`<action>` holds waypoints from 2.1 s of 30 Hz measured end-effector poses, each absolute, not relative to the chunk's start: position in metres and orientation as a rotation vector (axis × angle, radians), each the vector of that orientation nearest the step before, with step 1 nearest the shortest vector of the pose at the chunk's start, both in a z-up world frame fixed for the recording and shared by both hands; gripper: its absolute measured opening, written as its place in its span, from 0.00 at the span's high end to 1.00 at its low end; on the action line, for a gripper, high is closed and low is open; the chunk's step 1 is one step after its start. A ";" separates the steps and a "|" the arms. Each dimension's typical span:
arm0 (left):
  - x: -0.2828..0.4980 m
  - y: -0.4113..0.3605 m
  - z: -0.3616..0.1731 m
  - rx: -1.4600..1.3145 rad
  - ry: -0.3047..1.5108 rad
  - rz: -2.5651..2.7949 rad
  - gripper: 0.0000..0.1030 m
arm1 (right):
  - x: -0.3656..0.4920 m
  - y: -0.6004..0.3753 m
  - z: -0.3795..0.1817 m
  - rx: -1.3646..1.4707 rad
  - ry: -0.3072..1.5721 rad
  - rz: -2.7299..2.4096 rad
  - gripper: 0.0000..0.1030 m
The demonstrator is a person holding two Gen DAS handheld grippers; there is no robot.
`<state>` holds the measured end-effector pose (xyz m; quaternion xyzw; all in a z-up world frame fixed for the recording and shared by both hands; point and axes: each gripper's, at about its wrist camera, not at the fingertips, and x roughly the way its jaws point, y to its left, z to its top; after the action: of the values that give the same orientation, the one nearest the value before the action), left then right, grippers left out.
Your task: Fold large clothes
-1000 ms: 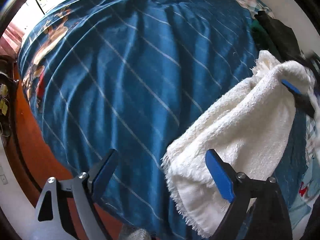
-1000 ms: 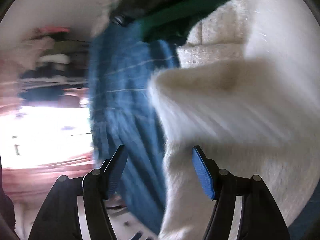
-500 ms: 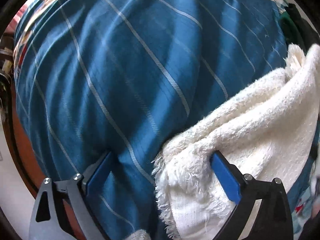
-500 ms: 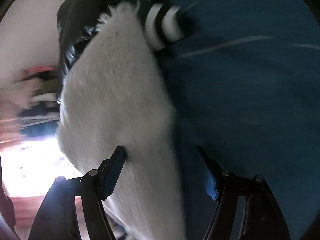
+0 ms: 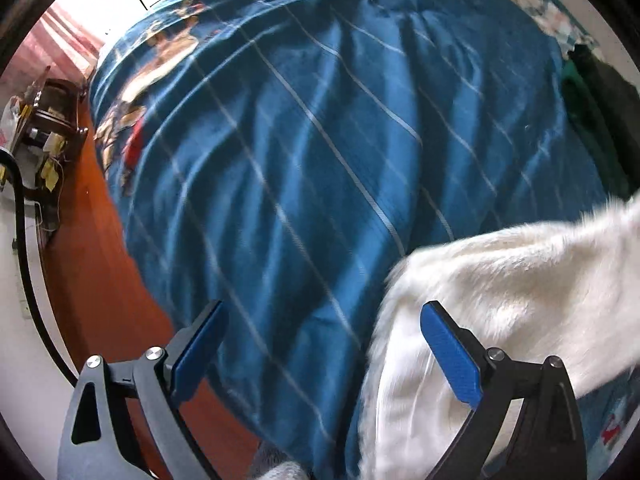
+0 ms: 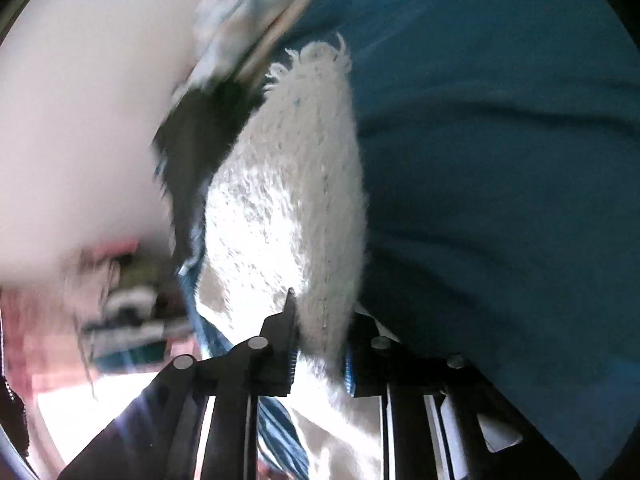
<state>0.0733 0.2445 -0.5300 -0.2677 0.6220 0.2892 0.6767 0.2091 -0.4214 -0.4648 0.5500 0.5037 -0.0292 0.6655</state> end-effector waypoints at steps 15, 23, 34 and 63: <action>0.192 0.157 -0.573 -0.514 1.427 0.453 0.60 | 0.128 -0.507 -0.447 0.982 1.382 -0.235 0.81; 0.194 0.160 -0.537 -0.456 1.298 0.526 0.83 | 0.264 -0.407 -0.406 0.623 1.435 0.114 0.78; 0.214 0.176 -0.579 -0.495 1.355 0.529 0.77 | 0.367 -0.279 -0.502 0.303 1.469 0.105 0.86; 0.177 0.126 -0.488 -0.271 1.256 0.524 0.15 | 0.140 -0.522 -0.489 1.512 1.086 -0.154 0.88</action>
<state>0.1767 0.1261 -0.4884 -0.1248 0.5786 0.2416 0.7689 0.1399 -0.5223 -0.4892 0.6507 0.4673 -0.0661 0.5948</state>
